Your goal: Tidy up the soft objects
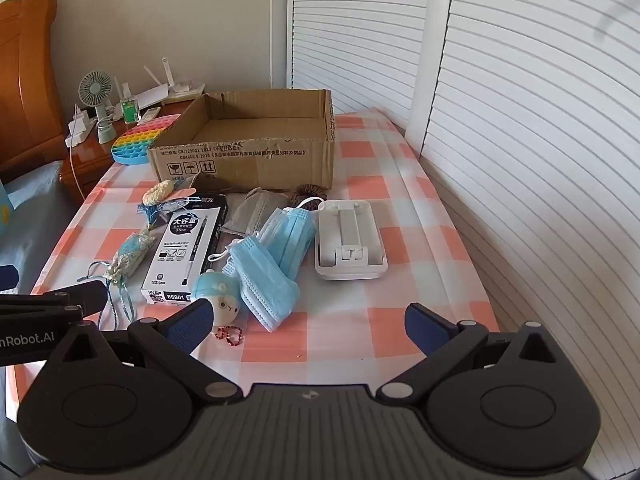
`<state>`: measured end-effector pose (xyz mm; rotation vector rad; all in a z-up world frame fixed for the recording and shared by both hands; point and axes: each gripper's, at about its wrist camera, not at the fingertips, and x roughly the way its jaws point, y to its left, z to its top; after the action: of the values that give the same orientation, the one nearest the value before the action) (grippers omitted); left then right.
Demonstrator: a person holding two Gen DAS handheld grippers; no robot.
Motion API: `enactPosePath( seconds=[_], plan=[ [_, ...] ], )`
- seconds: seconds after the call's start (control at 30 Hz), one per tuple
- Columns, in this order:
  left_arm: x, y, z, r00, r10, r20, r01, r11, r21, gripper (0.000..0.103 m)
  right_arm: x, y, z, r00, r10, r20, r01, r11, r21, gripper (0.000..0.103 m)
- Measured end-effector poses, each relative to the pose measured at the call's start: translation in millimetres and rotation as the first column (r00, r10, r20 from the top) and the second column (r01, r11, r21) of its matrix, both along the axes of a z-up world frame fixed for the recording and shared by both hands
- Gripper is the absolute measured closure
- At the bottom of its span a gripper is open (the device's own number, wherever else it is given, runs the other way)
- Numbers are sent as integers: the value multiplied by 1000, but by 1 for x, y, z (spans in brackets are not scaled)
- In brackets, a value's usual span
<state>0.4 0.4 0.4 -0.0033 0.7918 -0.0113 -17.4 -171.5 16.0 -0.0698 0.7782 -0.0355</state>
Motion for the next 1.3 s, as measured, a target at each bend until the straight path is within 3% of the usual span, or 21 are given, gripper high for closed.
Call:
enactPosePath(
  seconds=[1.3],
  plan=[
    [-1,-3,7,1000,-2,15,2,1000,9,1,-2,0,4,1000,-1,3,1,1000,-1,0]
  ],
)
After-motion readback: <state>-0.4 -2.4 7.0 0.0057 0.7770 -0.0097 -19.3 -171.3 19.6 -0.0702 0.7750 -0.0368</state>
